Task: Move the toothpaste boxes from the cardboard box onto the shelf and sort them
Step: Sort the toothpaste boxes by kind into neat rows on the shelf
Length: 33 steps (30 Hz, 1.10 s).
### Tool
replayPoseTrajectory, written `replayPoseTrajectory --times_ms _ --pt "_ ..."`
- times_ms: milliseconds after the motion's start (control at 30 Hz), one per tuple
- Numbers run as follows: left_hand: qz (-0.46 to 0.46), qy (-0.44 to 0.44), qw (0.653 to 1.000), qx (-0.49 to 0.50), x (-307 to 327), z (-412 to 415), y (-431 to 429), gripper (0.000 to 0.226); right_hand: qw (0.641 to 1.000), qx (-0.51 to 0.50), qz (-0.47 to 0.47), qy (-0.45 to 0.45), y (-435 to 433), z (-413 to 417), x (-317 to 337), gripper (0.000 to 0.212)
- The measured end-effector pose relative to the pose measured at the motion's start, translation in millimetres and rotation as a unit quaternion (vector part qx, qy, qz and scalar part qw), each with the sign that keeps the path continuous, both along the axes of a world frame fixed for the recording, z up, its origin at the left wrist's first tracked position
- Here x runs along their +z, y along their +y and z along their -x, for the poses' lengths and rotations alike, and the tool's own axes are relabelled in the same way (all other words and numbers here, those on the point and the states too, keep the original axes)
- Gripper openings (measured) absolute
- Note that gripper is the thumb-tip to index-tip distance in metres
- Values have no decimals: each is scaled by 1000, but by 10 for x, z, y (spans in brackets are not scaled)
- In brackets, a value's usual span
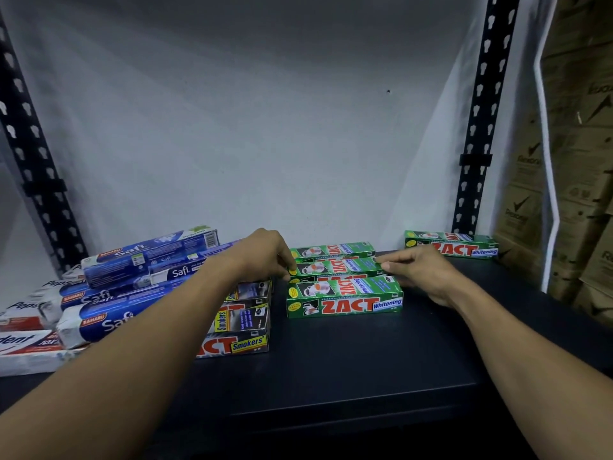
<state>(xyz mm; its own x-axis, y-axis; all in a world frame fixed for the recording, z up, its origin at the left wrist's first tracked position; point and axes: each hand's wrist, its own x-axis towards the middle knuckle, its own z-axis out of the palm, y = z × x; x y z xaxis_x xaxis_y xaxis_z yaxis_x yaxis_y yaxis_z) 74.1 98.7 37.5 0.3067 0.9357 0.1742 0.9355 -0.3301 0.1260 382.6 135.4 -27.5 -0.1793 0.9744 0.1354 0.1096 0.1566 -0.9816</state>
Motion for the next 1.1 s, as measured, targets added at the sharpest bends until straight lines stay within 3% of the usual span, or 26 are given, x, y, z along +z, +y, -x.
replayPoseTrajectory --times_ms 167,333,500,667,833,900,967,1033,1100 --pt "8 8 1000 -4 17 21 32 28 1000 17 3 -4 53 -35 -20 19" --pt "-46 -21 999 13 136 85 166 28 996 -79 -26 28 294 -86 -9 17" --pt "-62 30 997 29 143 -27 362 32 999 -24 -3 34 437 -21 5 29" --pt "-33 98 994 22 92 -115 513 29 1000 -1 -3 -2 553 -15 -11 24" --pt "-25 78 996 24 29 -178 536 27 1000 12 -11 -11 513 -20 -11 24" --pt "-28 74 997 26 18 -171 520 26 996 -32 -63 -49 569 -51 -34 23" --pt "-33 58 997 31 2 -167 468 26 959 -141 -179 -169 660 -198 -46 23" --pt "-39 20 999 27 -12 -190 364 24 894 -224 -267 -282 691 -441 -16 30" --pt "-36 -12 999 18 -34 -228 229 23 836 -249 -286 -397 739 -766 -8 41"
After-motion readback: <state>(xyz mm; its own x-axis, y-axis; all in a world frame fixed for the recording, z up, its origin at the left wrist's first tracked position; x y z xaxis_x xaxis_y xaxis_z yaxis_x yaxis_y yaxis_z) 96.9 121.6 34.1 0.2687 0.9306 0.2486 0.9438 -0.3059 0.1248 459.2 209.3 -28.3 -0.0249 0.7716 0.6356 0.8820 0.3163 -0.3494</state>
